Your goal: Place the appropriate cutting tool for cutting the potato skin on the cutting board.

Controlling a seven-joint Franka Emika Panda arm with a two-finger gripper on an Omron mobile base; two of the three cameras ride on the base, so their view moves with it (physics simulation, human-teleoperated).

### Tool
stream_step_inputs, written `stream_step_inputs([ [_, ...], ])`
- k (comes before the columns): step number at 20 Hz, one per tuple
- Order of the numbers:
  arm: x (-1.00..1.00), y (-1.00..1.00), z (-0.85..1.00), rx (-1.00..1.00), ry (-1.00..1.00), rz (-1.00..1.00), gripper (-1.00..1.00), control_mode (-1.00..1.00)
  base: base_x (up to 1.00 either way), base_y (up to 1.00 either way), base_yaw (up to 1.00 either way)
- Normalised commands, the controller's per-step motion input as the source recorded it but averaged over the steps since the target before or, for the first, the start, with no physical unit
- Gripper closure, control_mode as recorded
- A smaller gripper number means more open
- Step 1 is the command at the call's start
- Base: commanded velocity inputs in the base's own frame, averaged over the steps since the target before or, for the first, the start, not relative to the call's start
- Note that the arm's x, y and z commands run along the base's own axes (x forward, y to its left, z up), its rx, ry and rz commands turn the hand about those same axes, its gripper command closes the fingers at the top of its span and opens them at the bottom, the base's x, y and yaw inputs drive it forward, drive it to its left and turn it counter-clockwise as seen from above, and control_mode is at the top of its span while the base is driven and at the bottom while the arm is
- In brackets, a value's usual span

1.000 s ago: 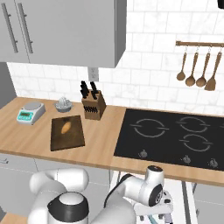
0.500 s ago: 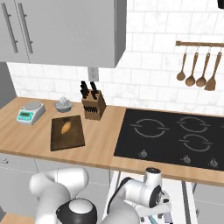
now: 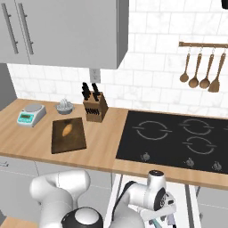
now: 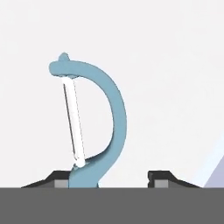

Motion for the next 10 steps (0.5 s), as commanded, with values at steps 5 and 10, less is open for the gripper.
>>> stream_step_inputs([
  [5, -0.13, 0.12, -0.03, 0.02, -0.05, 0.04, 1.0, -1.0, 0.0, 0.0, 0.0],
  [10, -0.26, 0.19, 0.72, 0.11, -0.01, 0.06, 1.0, -1.0, 0.0, 0.0, 0.0],
])
